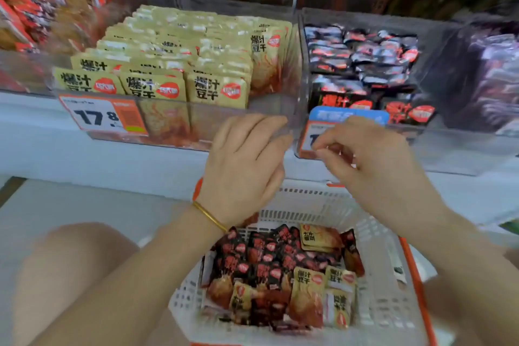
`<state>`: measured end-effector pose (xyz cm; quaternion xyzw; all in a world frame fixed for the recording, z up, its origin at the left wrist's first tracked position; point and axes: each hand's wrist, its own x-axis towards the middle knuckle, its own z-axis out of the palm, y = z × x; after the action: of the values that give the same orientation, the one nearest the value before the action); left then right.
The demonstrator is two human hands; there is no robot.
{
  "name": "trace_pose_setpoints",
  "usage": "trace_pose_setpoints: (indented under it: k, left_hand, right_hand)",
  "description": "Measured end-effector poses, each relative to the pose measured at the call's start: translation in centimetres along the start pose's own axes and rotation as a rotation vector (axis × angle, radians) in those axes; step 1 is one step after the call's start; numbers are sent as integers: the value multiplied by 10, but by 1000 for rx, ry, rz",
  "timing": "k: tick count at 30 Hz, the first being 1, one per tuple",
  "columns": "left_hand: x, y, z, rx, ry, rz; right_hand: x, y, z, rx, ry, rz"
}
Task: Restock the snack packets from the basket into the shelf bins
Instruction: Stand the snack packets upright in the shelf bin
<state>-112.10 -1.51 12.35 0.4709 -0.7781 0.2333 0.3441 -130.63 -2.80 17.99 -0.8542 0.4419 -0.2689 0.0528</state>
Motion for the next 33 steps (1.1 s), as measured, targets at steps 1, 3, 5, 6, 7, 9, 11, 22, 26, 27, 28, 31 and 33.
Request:
trace_pose_setpoints:
  k: [1, 3, 5, 6, 7, 9, 11, 22, 26, 27, 28, 31, 33]
  left_hand:
    - [-9, 9, 2, -25, -50, 30]
    - [-21, 23, 10, -76, -151, 86]
    - [-28, 33, 22, -97, -255, 115]
    - [-32, 36, 29, -97, -312, 121]
    - [-35, 38, 36, -87, -372, 122]
    - [-39, 40, 48, -56, -487, 121]
    - [-41, 41, 60, -43, -594, 119]
    - [-46, 29, 104, -84, -797, 26]
    - [-44, 26, 108, -112, -798, 0]
    - [-43, 25, 108, -123, -801, -8]
    - [-42, 25, 107, -136, -808, -17]
    - [-40, 22, 99, -186, -851, -55]
    - [-40, 20, 92, -228, -902, -135]
  right_hand:
    - [-17, 11, 13, 6, -80, 48]
    - [-41, 36, 44, -43, -274, 151]
    - [-58, 70, 83, -119, -472, 265]
    - [-66, 89, 105, -126, -555, 315]
    - [-75, 108, 126, -127, -630, 353]
    - [-94, 140, 162, -188, -795, 371]
    - [-114, 162, 191, -274, -972, 317]
    - [-151, 195, 269, -513, -1248, 78]
    - [-147, 198, 263, -469, -1190, 92]
    - [-145, 200, 260, -435, -1142, 90]
    - [-142, 200, 258, -375, -1092, 97]
    - [-130, 190, 235, 94, -917, 323]
    - [-121, 178, 211, 429, -761, 556]
